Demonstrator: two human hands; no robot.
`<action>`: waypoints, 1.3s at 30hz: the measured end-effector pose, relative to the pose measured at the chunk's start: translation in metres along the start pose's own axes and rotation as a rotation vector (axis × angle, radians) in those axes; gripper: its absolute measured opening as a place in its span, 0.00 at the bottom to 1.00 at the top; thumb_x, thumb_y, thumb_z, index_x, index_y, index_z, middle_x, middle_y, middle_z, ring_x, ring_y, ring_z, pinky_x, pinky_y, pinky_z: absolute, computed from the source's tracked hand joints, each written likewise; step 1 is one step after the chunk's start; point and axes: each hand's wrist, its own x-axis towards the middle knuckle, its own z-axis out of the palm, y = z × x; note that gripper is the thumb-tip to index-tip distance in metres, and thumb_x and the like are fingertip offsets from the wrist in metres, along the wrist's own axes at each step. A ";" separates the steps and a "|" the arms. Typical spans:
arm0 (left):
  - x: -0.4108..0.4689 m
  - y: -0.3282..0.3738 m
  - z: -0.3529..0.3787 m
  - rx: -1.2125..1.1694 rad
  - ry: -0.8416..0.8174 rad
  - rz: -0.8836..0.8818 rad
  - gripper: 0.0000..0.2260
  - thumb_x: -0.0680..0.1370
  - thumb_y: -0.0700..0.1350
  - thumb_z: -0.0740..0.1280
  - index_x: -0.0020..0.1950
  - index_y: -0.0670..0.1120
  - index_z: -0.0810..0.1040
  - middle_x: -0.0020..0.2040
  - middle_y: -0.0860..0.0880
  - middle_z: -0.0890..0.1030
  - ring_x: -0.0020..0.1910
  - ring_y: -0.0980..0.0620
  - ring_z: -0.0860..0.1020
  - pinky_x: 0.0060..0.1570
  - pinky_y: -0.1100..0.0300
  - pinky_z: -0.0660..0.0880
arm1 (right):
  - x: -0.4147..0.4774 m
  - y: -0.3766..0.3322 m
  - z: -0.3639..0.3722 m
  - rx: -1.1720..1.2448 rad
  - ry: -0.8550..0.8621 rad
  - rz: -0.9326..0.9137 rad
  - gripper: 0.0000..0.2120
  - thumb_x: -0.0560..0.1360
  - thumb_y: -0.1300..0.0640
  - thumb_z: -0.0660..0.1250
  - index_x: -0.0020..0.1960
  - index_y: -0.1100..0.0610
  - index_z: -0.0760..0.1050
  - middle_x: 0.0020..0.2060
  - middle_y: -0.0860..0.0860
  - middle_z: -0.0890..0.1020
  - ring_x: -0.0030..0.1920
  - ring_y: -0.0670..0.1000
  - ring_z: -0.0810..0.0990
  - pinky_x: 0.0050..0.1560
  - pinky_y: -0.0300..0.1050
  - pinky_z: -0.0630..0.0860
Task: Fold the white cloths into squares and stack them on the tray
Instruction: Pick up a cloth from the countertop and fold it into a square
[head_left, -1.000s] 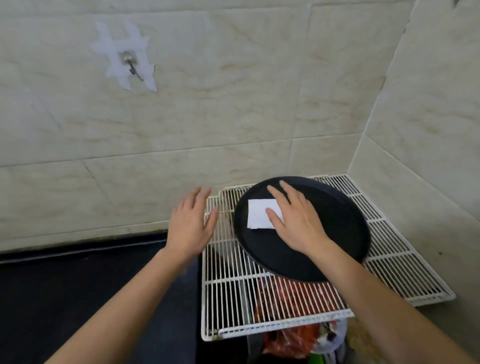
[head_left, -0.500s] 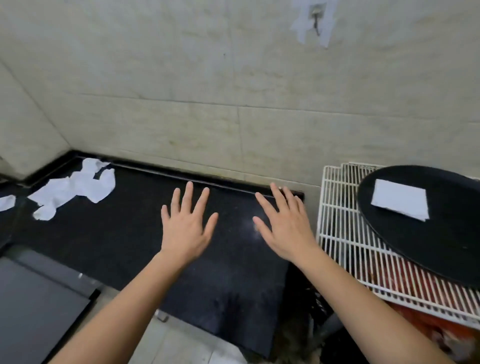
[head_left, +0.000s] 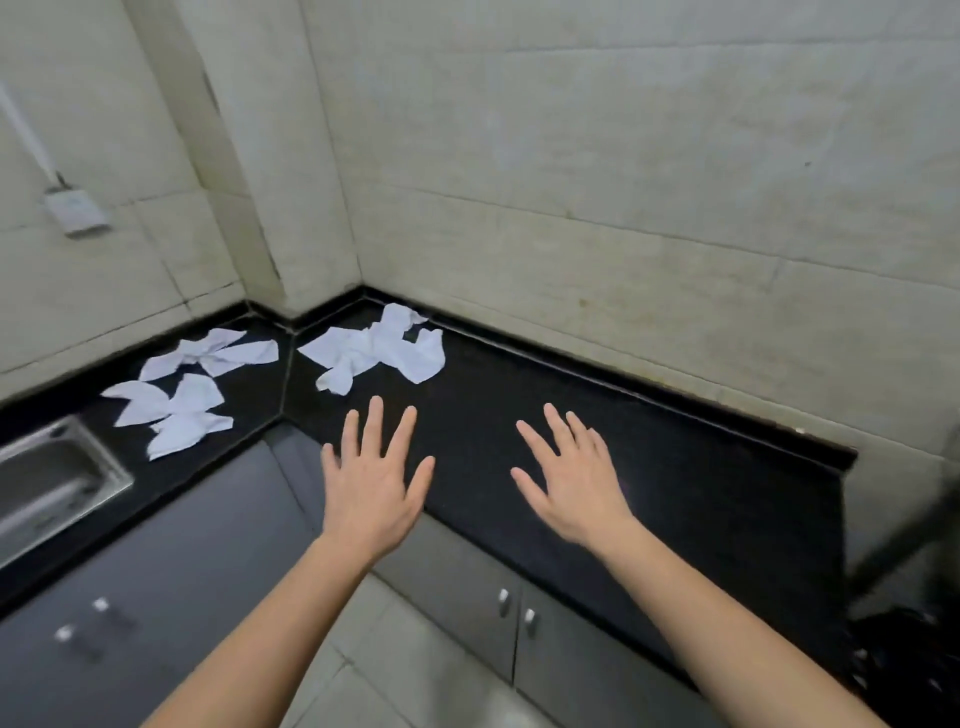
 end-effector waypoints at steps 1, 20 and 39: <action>0.001 -0.021 -0.002 0.008 -0.008 -0.014 0.31 0.78 0.65 0.47 0.79 0.56 0.57 0.80 0.44 0.55 0.77 0.38 0.56 0.67 0.34 0.65 | 0.009 -0.018 -0.001 -0.004 -0.004 -0.014 0.32 0.79 0.35 0.45 0.80 0.44 0.53 0.81 0.55 0.52 0.79 0.61 0.54 0.76 0.60 0.54; 0.075 -0.328 0.055 0.072 -0.104 -0.352 0.32 0.78 0.63 0.51 0.79 0.50 0.58 0.80 0.41 0.56 0.77 0.38 0.58 0.68 0.35 0.65 | 0.251 -0.275 0.123 0.008 -0.033 -0.390 0.30 0.79 0.38 0.54 0.78 0.48 0.62 0.76 0.58 0.65 0.74 0.63 0.67 0.69 0.61 0.69; 0.207 -0.525 0.137 0.012 -0.358 -0.434 0.24 0.80 0.56 0.61 0.73 0.46 0.69 0.65 0.45 0.77 0.61 0.42 0.76 0.55 0.48 0.76 | 0.489 -0.445 0.227 0.077 -0.304 -0.547 0.31 0.82 0.42 0.55 0.81 0.51 0.52 0.79 0.55 0.59 0.78 0.57 0.57 0.74 0.55 0.61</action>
